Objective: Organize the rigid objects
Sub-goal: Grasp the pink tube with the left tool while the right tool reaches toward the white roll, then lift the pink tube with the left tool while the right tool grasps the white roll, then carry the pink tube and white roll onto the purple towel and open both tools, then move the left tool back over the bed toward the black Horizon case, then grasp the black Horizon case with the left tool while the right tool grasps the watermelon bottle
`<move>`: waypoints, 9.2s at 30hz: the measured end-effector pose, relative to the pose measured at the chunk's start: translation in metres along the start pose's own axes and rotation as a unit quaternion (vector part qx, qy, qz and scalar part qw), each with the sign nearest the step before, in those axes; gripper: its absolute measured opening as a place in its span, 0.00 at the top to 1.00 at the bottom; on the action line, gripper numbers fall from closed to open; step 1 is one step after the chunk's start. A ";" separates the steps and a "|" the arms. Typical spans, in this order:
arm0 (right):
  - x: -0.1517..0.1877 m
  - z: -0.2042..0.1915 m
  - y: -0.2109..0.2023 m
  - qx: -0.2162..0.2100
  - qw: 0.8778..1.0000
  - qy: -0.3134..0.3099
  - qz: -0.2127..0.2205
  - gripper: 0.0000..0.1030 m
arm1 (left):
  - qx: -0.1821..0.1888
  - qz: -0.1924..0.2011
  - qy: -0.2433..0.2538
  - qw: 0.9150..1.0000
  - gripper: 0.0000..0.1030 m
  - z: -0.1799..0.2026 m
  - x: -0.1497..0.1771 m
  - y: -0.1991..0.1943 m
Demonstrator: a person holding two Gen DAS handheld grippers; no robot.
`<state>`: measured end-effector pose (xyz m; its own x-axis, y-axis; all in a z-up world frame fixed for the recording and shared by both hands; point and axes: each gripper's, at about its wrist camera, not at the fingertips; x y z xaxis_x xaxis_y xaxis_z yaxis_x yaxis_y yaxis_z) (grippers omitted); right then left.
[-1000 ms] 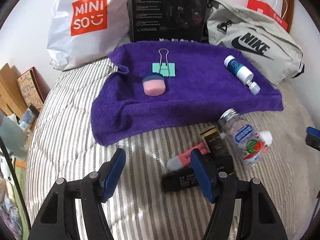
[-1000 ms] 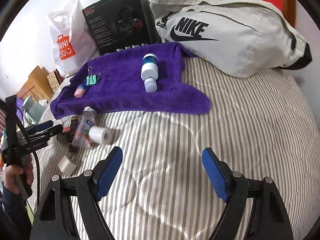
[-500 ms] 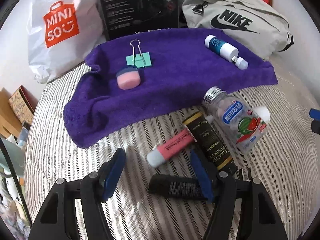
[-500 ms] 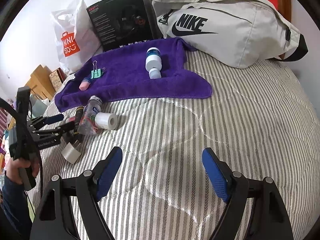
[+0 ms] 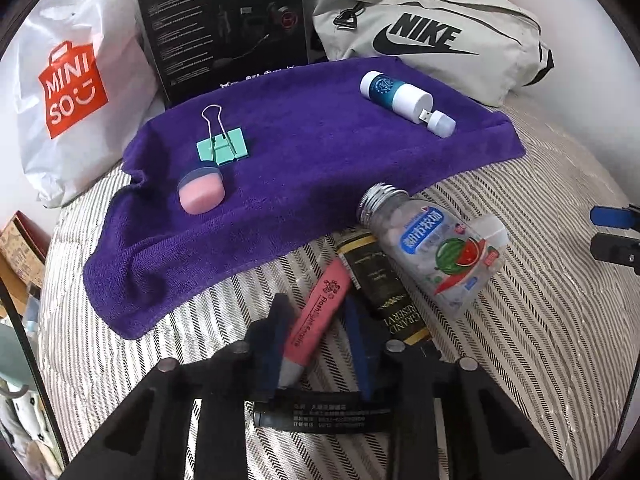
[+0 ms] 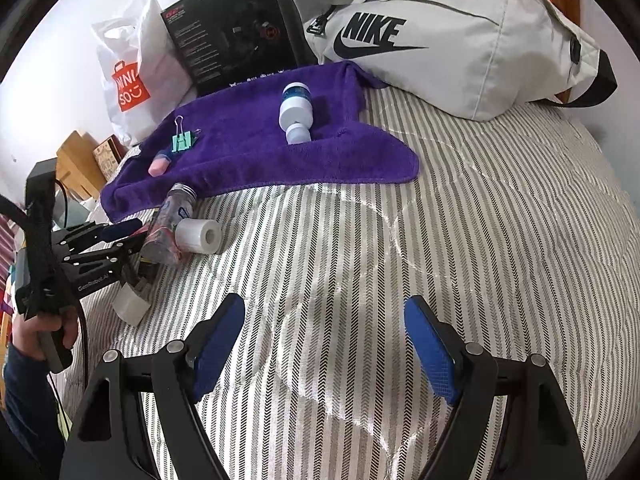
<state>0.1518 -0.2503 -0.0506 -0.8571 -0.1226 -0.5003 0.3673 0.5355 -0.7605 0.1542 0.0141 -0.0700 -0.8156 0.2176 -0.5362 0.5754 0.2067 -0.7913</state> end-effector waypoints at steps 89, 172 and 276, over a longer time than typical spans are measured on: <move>-0.034 -0.056 0.052 -0.002 0.991 -0.131 -0.037 0.70 | 0.000 -0.017 -0.141 0.990 0.84 -0.061 0.034 -0.017; -0.139 -0.041 0.124 -0.015 0.987 -0.138 -0.084 0.44 | -0.029 -0.043 -0.122 0.991 0.60 -0.078 -0.066 0.043; -0.019 -0.041 0.043 -0.057 0.993 -0.079 -0.065 0.39 | -0.014 -0.060 -0.136 0.989 0.31 -0.034 0.042 -0.035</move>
<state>0.1689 -0.1908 -0.0571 -0.8242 -0.3216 -0.4661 0.2058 0.5967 -0.7756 0.1018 0.0483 -0.0554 -0.8628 -0.0734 -0.5003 0.4710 0.2431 -0.8480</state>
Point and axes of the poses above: each gripper's, at about its wrist camera, not at the fingertips, and y roughly the way its jaws point, z to its right, x to its underside, and after that the axes turned 14 degrees about -x, right-handed
